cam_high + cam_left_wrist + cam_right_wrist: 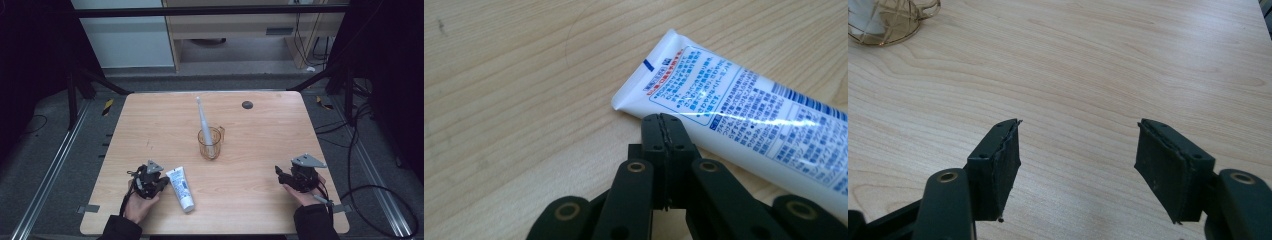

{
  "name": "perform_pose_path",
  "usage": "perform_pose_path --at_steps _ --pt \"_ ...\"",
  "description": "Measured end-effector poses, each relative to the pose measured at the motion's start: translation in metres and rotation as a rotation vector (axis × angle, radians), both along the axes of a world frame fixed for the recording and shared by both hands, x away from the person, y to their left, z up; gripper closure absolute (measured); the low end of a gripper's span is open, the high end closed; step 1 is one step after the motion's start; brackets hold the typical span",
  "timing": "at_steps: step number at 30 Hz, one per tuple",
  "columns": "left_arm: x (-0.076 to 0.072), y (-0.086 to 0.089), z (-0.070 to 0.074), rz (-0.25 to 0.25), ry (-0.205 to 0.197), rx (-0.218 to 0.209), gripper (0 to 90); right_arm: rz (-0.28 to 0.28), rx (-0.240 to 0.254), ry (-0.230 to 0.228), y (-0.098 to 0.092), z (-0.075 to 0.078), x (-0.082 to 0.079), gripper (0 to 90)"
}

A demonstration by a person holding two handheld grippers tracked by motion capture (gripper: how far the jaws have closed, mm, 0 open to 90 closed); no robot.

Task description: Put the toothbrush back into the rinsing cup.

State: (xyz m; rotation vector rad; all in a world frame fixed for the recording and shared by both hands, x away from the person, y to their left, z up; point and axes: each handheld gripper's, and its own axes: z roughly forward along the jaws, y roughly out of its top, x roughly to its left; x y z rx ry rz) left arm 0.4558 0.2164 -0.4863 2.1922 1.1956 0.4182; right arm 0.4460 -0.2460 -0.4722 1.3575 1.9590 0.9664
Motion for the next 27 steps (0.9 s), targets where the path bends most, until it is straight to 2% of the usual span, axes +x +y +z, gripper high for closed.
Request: perform_pose_path --at_steps 7,9,14,27 --pt "0.014 -0.011 -0.001 -0.015 0.004 0.006 89.3 0.0 -0.004 0.001 0.0 -0.001 0.001 33.8" --pt "0.018 -0.014 -0.001 -0.018 -0.001 0.028 89.3 0.001 -0.004 0.001 0.0 -0.001 0.001 33.6" --pt "0.026 -0.021 0.001 -0.029 0.004 0.02 89.3 -0.001 -0.003 0.007 0.0 -0.002 0.001 33.5" --pt "0.028 -0.041 0.004 -0.082 -0.001 0.006 89.3 0.001 -0.008 0.001 -0.001 -0.002 0.001 33.5"
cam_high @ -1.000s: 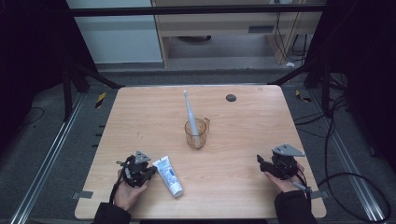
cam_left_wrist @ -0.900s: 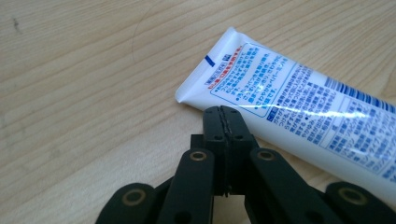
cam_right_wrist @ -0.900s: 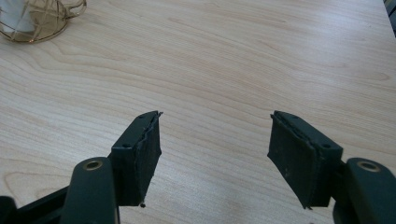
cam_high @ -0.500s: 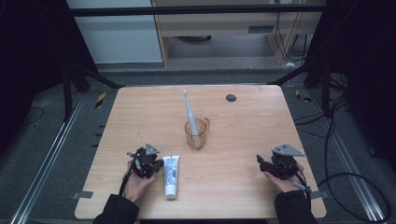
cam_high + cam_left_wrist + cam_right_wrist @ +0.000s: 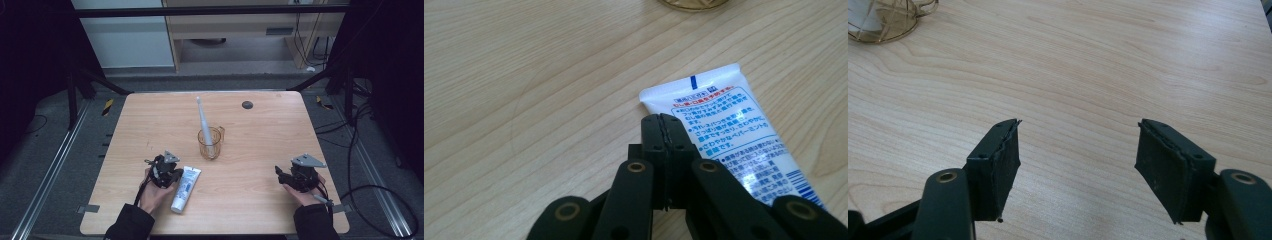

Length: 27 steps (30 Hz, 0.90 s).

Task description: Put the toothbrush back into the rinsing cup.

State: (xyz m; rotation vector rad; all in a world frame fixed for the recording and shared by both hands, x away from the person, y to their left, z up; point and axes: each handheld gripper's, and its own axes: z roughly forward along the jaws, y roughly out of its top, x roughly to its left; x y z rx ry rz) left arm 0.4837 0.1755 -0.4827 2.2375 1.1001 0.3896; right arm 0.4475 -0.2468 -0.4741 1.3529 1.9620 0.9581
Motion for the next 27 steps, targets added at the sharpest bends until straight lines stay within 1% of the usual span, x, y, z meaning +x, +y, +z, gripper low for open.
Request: perform_pose_path --at_steps 5,7,9,13,15,16,19,20,22,24,25,27 --pt "-0.001 -0.007 0.0 -0.023 -0.004 0.014 89.3 0.001 0.002 0.004 0.001 0.0 0.0 33.5" --pt "-0.002 -0.006 0.003 -0.026 -0.01 0.007 89.3 0.001 0.002 0.003 0.001 0.0 0.0 33.5" --pt "-0.004 -0.004 0.007 -0.025 -0.02 0.0 88.9 0.001 0.006 0.006 0.0 0.0 0.0 33.5" --pt "-0.011 0.001 0.021 -0.028 -0.044 -0.023 84.3 -0.007 0.01 0.0 -0.002 0.001 0.0 33.4" --pt "-0.015 0.002 0.029 -0.028 -0.059 -0.029 80.5 -0.011 0.015 0.002 -0.003 0.002 0.0 33.3" --pt "-0.016 0.002 0.033 -0.028 -0.065 -0.031 78.4 -0.011 0.009 -0.002 -0.003 0.002 0.0 33.3" --pt "-0.02 0.002 0.04 -0.028 -0.065 -0.05 69.8 -0.017 0.011 -0.001 -0.005 0.002 0.0 32.9" --pt "-0.021 0.002 0.042 -0.03 -0.055 -0.041 66.5 -0.021 0.013 0.002 -0.006 0.002 0.0 32.9" --pt "-0.023 -0.001 0.044 -0.027 -0.06 -0.032 60.8 -0.023 0.015 0.0 -0.007 0.003 0.0 32.7" --pt "-0.025 -0.003 0.044 -0.034 -0.053 -0.028 53.3 -0.026 0.015 0.002 -0.008 0.003 0.0 32.4" --pt "-0.026 -0.005 0.043 -0.037 -0.052 -0.028 53.3 -0.026 0.015 0.002 -0.008 0.003 0.0 32.4" --pt "-0.027 -0.008 0.044 -0.042 -0.06 -0.024 49.5 -0.026 0.012 0.004 -0.009 0.002 0.0 32.3"
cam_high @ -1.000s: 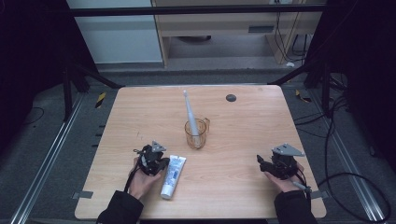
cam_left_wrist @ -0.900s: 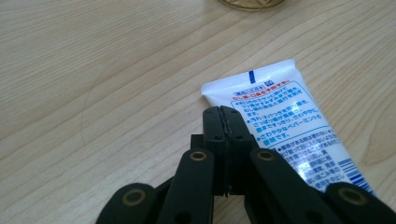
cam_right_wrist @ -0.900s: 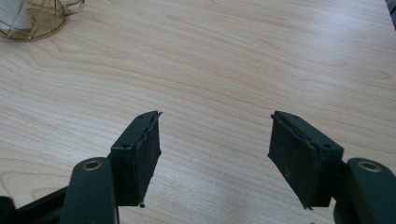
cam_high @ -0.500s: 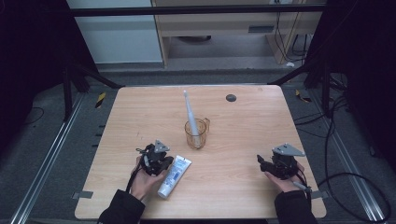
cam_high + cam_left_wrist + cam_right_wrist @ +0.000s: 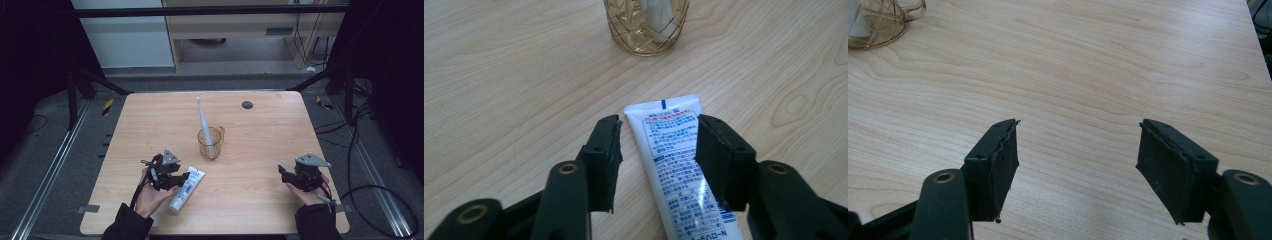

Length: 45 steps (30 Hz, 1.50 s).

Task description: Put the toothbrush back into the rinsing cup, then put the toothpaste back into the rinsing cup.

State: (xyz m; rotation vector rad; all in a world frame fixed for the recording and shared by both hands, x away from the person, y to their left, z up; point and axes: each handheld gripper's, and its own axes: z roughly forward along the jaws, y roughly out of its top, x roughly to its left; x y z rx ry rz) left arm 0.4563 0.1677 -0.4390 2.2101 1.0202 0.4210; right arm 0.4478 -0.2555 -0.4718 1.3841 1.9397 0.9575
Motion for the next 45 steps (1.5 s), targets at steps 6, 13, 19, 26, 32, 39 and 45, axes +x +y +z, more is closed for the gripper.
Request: perform_pose_path --at_steps 6,13,19,26,32,39,45 --pt "-0.003 -0.008 0.0 -0.015 0.012 0.019 39.7 0.001 -0.001 0.009 0.0 0.0 0.001 31.8" --pt "-0.004 -0.021 -0.007 -0.026 0.05 0.073 35.9 0.002 -0.007 0.011 -0.001 0.0 0.002 31.5" --pt "-0.005 -0.025 -0.01 -0.026 0.061 0.083 35.3 0.005 -0.011 0.013 -0.001 -0.001 0.001 31.4" --pt "-0.006 -0.027 -0.007 -0.025 0.078 0.087 35.6 0.015 -0.004 0.026 0.0 -0.002 0.002 31.4" --pt "-0.006 -0.029 -0.01 -0.027 0.095 0.115 36.3 0.017 -0.01 0.027 0.0 -0.002 0.004 31.3" --pt "-0.004 -0.029 -0.014 -0.014 0.113 0.125 37.2 0.021 -0.012 0.036 0.002 -0.003 0.004 31.4" --pt "-0.001 -0.026 -0.021 -0.003 0.143 0.119 38.1 0.028 -0.028 0.038 0.005 -0.003 0.005 31.3"
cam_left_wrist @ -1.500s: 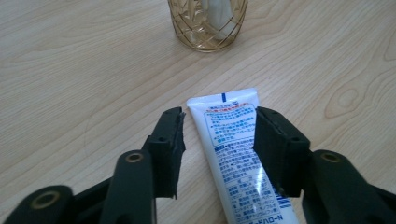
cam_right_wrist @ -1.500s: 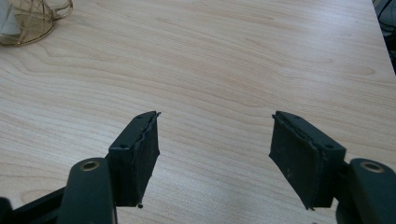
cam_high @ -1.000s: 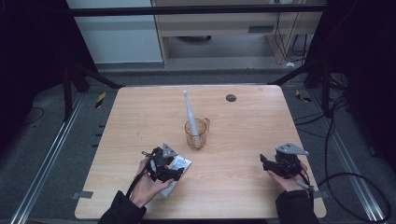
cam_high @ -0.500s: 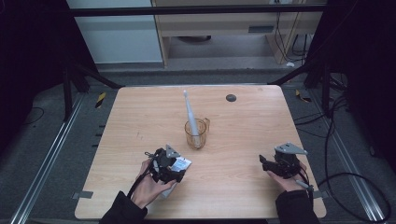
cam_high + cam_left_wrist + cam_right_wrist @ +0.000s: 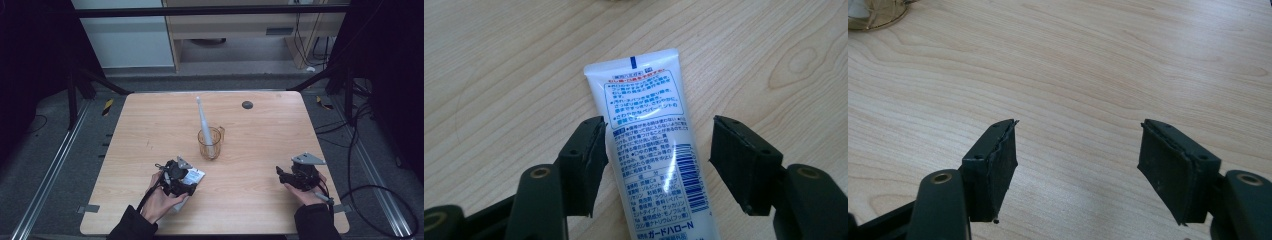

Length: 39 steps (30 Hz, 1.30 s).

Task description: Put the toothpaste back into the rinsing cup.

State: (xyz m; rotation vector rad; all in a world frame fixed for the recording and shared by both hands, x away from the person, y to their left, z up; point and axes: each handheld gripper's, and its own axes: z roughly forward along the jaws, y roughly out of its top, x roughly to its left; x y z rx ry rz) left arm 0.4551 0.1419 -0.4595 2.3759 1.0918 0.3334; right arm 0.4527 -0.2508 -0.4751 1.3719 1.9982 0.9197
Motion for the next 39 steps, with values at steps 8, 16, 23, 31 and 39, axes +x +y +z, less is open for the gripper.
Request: perform_pose_path --at_steps 8,16,23,31,39 --pt "0.001 -0.002 -0.005 0.008 0.019 0.01 37.9 -0.002 0.003 0.007 -0.001 0.0 0.0 31.2" --pt "0.007 -0.001 -0.01 0.025 0.052 0.012 38.6 0.0 0.0 0.013 0.0 -0.001 0.001 31.0" --pt "0.013 -0.003 -0.012 0.037 0.077 0.017 37.2 0.001 -0.002 0.013 0.0 -0.001 0.001 31.0" --pt "0.02 -0.003 -0.015 0.05 0.127 0.008 35.9 -0.001 0.0 0.014 0.0 -0.001 0.002 31.0" --pt "0.023 -0.008 -0.014 0.049 0.122 0.036 35.5 0.001 -0.002 0.014 0.001 -0.001 0.002 31.0"
